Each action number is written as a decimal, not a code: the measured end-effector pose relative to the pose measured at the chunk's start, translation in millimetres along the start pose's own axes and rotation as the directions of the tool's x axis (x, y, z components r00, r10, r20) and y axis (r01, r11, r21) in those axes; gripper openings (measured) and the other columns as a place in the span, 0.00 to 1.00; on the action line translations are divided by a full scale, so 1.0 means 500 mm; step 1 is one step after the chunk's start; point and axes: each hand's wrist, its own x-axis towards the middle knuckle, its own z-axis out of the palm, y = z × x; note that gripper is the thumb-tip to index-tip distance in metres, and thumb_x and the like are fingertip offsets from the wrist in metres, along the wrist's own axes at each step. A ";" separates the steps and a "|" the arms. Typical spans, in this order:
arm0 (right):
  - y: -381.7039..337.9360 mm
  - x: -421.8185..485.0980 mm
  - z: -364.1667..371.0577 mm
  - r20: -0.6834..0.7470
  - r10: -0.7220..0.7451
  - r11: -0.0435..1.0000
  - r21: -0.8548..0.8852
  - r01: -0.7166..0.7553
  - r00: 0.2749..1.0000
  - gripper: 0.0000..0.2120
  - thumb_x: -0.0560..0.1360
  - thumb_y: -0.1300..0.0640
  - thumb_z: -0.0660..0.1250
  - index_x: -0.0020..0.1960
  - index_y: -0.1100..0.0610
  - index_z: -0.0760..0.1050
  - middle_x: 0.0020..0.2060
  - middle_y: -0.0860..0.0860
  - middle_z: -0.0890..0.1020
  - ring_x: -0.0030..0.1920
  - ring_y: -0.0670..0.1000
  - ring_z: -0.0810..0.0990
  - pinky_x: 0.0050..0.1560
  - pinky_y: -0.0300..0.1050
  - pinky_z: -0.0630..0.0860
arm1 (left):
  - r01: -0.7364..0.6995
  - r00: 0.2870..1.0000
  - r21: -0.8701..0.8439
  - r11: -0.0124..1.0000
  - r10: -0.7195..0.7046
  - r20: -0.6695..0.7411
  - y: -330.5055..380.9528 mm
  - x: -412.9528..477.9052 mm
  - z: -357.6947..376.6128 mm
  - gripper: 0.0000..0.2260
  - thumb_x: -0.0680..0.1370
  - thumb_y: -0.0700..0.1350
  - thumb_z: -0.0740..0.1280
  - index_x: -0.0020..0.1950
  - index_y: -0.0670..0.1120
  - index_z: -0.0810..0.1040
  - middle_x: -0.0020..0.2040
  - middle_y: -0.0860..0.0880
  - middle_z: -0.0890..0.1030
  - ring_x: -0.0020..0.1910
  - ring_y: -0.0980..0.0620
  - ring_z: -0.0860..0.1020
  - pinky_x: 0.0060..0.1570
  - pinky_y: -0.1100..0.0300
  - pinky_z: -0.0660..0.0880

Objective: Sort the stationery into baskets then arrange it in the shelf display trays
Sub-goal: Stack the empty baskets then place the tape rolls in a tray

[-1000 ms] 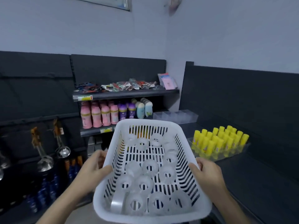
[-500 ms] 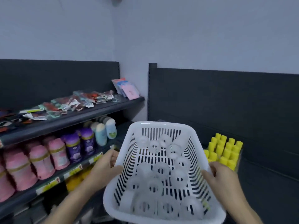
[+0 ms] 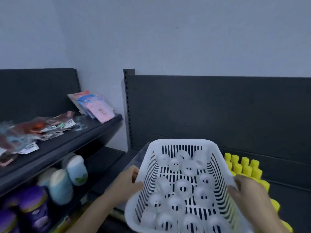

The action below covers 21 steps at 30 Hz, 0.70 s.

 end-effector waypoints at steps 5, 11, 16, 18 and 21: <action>-0.008 0.027 0.025 -0.045 0.138 0.989 -0.050 -0.140 0.989 0.09 0.74 0.61 0.61 0.35 0.60 0.69 0.29 0.53 0.73 0.32 0.52 0.70 0.29 0.38 0.62 | -0.040 0.991 -0.038 0.998 0.044 0.123 -0.016 0.085 0.022 0.04 0.73 0.39 0.64 0.42 0.46 0.70 0.35 0.55 0.74 0.32 0.60 0.70 0.31 0.69 0.65; -0.035 0.052 0.066 -0.103 0.203 0.970 -0.115 -0.215 0.974 0.09 0.74 0.61 0.61 0.34 0.57 0.68 0.27 0.49 0.71 0.29 0.47 0.68 0.26 0.38 0.59 | -0.083 0.972 -0.098 0.992 0.102 0.211 -0.067 0.147 0.019 0.04 0.74 0.36 0.64 0.47 0.42 0.71 0.38 0.47 0.77 0.33 0.56 0.74 0.30 0.67 0.67; -0.043 0.086 0.126 -0.072 0.247 0.949 -0.184 -0.257 0.966 0.08 0.74 0.62 0.59 0.37 0.56 0.68 0.29 0.46 0.69 0.29 0.45 0.69 0.24 0.35 0.58 | -0.111 0.972 -0.087 0.990 0.127 0.196 -0.086 0.185 0.007 0.04 0.74 0.37 0.64 0.46 0.43 0.70 0.38 0.49 0.77 0.34 0.57 0.74 0.31 0.67 0.66; -0.039 0.094 0.152 -0.054 0.286 0.932 -0.217 -0.291 0.957 0.10 0.75 0.63 0.58 0.36 0.55 0.65 0.31 0.47 0.67 0.33 0.50 0.70 0.25 0.37 0.59 | -0.125 0.971 -0.062 0.990 0.135 0.198 -0.089 0.190 0.008 0.04 0.74 0.37 0.64 0.47 0.42 0.70 0.38 0.50 0.76 0.34 0.57 0.73 0.31 0.67 0.66; -0.046 0.091 0.168 -0.024 0.319 0.915 -0.254 -0.314 0.948 0.05 0.75 0.66 0.57 0.43 0.58 0.65 0.39 0.51 0.68 0.38 0.52 0.69 0.31 0.38 0.62 | -0.151 0.969 0.029 0.988 0.142 0.204 -0.092 0.191 0.022 0.04 0.74 0.40 0.65 0.45 0.45 0.70 0.39 0.51 0.75 0.35 0.55 0.73 0.33 0.64 0.67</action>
